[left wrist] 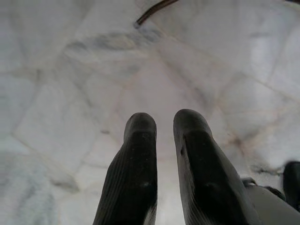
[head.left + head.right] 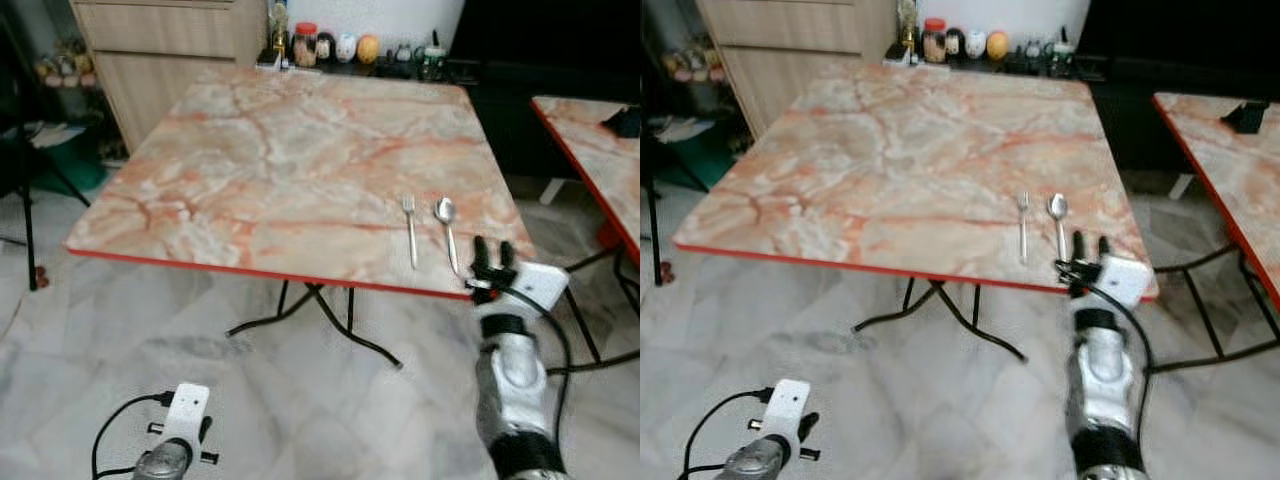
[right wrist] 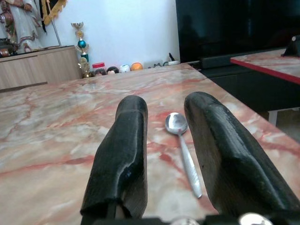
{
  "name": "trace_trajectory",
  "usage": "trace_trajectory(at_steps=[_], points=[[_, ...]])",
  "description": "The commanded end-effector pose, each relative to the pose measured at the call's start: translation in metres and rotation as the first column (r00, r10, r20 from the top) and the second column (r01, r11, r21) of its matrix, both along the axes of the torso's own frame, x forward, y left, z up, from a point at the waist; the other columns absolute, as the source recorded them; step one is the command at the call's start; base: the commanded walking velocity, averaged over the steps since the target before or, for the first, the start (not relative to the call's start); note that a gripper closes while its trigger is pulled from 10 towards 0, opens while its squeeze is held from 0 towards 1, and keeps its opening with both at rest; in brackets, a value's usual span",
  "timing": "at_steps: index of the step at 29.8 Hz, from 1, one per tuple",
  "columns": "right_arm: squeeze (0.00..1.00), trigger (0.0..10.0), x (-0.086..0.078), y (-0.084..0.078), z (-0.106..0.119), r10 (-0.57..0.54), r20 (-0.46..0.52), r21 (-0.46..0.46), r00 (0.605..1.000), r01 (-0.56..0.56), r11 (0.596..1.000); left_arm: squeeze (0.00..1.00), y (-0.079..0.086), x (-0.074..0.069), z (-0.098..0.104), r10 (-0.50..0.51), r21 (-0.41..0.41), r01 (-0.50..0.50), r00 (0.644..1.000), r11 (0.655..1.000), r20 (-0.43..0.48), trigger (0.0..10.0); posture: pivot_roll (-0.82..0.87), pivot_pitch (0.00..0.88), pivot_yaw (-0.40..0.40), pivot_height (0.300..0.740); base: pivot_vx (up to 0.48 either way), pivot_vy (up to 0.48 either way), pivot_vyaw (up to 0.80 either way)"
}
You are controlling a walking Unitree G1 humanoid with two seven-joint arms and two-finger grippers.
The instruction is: Setting the table
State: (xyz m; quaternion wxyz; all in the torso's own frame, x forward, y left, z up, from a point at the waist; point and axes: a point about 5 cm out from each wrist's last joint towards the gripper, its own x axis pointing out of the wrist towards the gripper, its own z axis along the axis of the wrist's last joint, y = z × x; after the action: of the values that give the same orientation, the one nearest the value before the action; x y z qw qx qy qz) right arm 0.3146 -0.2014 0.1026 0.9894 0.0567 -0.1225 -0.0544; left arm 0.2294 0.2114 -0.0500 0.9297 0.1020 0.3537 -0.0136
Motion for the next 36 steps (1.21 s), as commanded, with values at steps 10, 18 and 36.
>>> trace_trajectory(at_steps=[10,18,36], points=[[0.00,10.0,-0.0006,-0.0094,0.0042,-0.030,0.014,0.009,0.999,0.030,1.000,0.00,-0.0036,0.0007,0.0002,-0.007,-0.012,0.007,1.000,1.000,0.014,10.0,0.06,0.000,-0.025,0.740,0.000,0.000,-0.27],[0.00,10.0,-0.0007,-0.0096,0.0041,-0.033,0.011,0.009,0.999,0.033,0.999,0.00,-0.0049,0.0014,0.0004,-0.007,-0.012,0.008,1.000,1.000,0.015,10.0,0.06,0.000,-0.027,0.740,0.061,0.000,0.00],[0.00,10.0,-0.0011,-0.0081,0.0031,-0.026,0.005,0.008,1.000,0.025,1.000,0.00,-0.0046,-0.0010,-0.0014,-0.005,-0.009,0.005,1.000,1.000,0.004,10.0,0.07,0.000,-0.029,0.740,0.253,0.000,0.00]])
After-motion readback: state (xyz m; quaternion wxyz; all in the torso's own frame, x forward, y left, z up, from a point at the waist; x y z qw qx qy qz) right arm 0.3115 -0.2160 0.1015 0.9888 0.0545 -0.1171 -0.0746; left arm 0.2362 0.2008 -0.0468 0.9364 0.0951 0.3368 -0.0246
